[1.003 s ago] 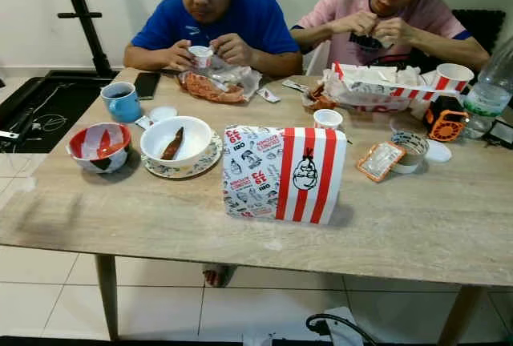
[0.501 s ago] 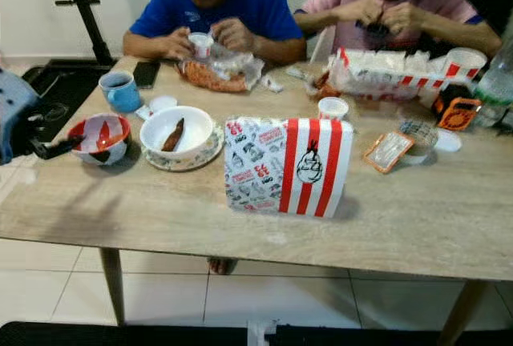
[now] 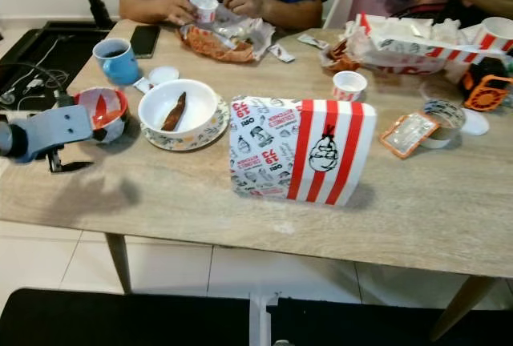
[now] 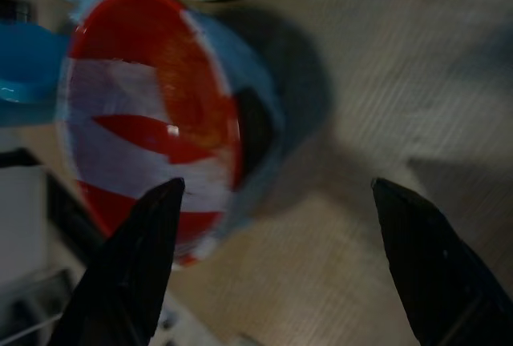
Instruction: Restocking fridge
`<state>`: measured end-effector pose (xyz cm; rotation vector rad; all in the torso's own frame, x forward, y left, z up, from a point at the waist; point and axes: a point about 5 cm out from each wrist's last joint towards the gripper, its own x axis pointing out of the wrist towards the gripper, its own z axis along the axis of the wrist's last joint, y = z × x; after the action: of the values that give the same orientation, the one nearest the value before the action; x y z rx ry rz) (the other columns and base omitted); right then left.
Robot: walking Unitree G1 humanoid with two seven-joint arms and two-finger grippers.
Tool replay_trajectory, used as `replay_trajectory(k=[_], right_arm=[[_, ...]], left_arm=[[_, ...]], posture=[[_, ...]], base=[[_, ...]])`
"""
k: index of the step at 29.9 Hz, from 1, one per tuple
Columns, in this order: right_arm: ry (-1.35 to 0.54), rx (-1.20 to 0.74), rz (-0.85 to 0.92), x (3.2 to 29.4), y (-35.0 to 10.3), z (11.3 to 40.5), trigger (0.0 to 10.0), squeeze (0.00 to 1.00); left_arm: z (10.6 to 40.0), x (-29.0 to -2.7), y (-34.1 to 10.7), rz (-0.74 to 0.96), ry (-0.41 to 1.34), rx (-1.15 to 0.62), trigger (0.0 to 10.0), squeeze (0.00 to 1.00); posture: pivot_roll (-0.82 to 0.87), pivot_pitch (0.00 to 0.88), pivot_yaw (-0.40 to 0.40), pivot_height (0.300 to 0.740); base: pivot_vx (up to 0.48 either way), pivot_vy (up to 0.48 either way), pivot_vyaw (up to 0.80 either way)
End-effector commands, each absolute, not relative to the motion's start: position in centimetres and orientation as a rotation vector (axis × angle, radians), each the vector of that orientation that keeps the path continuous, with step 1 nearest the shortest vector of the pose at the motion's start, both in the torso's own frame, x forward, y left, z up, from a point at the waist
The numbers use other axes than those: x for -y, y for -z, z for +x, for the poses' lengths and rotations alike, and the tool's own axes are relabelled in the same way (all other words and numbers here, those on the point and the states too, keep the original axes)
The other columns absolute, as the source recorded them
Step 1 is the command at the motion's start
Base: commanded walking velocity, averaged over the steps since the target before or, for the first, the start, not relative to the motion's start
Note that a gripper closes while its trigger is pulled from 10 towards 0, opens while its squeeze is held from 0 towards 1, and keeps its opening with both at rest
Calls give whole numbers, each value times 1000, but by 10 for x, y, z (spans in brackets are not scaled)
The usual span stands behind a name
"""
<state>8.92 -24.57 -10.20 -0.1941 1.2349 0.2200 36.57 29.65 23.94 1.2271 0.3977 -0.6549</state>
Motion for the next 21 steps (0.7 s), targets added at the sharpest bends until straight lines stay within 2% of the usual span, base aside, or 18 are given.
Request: replay_trajectory(k=[1,5,17,18,21], right_arm=[[-242,-1249,-185,242,105,79,10000,0],[-256,-1254,-188,245,105,68,10000,0],[-250,-1276,-165,245,107,43,10000,0],[-249,-1273,-163,245,107,43,10000,0],[-249,-1262,-162,245,106,46,10000,0]], left_arm=[[363,-304,-236,1278,649,-453,10000,0],[364,-303,-224,1401,641,-507,10000,0],[373,-289,-208,1485,566,-433,10000,0],[376,-285,-212,1493,545,-397,0,0],[381,-279,-221,1499,521,-340,0,0]], posture=[[-104,225,60,740],[-116,233,70,740],[-155,231,76,740],[-157,227,75,740],[-156,222,74,740]], base=[[0,0,0],[0,0,0],[0,0,0],[0,0,0],[0,0,0]])
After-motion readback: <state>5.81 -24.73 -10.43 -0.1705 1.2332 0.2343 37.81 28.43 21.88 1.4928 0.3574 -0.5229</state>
